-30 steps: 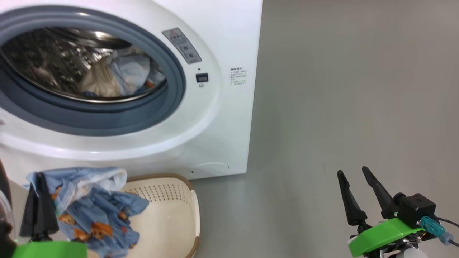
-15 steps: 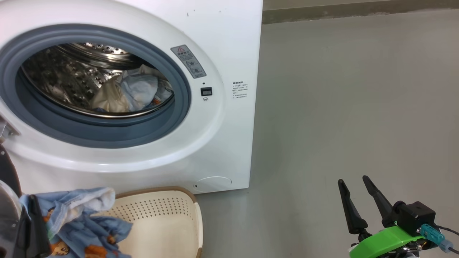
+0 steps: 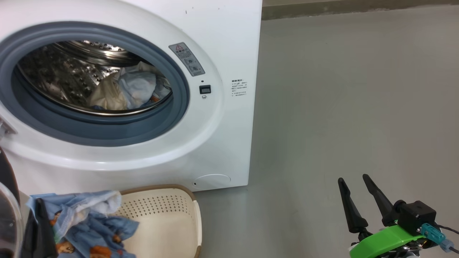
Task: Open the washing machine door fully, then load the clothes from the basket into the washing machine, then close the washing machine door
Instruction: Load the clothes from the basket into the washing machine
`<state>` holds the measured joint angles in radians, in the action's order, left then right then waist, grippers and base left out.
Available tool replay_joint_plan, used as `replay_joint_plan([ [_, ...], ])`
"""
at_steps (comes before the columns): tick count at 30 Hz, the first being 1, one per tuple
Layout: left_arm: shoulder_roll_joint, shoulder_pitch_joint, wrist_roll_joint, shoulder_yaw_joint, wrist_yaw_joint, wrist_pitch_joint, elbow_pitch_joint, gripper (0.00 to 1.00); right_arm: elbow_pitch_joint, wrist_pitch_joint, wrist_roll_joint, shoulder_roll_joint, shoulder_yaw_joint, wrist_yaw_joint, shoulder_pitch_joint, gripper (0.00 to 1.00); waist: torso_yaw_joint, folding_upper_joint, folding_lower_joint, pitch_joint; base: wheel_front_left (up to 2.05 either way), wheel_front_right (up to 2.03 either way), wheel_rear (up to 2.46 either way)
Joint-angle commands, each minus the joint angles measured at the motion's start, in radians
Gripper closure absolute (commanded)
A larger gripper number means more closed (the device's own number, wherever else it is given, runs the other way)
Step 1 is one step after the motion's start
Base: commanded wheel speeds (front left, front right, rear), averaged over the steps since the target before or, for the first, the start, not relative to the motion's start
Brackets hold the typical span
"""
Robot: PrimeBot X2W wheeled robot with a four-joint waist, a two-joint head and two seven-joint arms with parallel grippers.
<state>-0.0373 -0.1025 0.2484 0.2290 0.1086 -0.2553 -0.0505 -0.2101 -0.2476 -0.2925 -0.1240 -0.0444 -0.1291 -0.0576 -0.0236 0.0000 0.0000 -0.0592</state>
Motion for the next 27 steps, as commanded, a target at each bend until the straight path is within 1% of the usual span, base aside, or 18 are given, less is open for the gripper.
replay_joint_plan([
  [1,-0.013,0.026,0.003,0.026,-0.009,-0.006,-0.024,1.0,0.028,-0.001,-0.003,-0.004,-0.02,-0.002,-0.005,0.0,-0.002,0.0,0.0,-0.005,0.0,0.0,0.0],
  [9,-0.013,0.073,0.005,0.004,-0.008,-0.006,0.008,1.0,0.027,-0.003,-0.003,-0.002,-0.02,-0.002,-0.016,0.0,-0.013,0.0,0.0,-0.037,0.0,0.0,0.0],
  [16,-0.018,0.19,-0.02,0.009,0.005,-0.006,0.078,1.0,0.029,-0.004,-0.002,-0.001,-0.022,-0.002,-0.038,0.0,-0.038,0.0,0.0,-0.089,0.0,0.0,0.0],
  [19,-0.041,0.265,-0.026,0.016,0.011,-0.006,0.117,1.0,0.031,-0.005,-0.002,-0.001,-0.025,-0.002,-0.051,0.0,-0.054,0.0,0.0,-0.118,0.0,0.0,0.0],
  [22,-0.076,0.35,-0.033,0.019,0.015,-0.006,0.155,1.0,0.032,-0.006,-0.001,0.0,-0.029,-0.002,-0.065,0.0,-0.074,0.0,0.0,-0.148,0.0,0.0,0.0],
  [27,-0.147,0.497,-0.046,0.021,0.017,-0.006,0.249,1.0,0.032,-0.008,-0.001,0.005,-0.036,-0.002,-0.088,0.0,-0.114,0.0,0.0,-0.206,0.0,0.0,0.0],
])
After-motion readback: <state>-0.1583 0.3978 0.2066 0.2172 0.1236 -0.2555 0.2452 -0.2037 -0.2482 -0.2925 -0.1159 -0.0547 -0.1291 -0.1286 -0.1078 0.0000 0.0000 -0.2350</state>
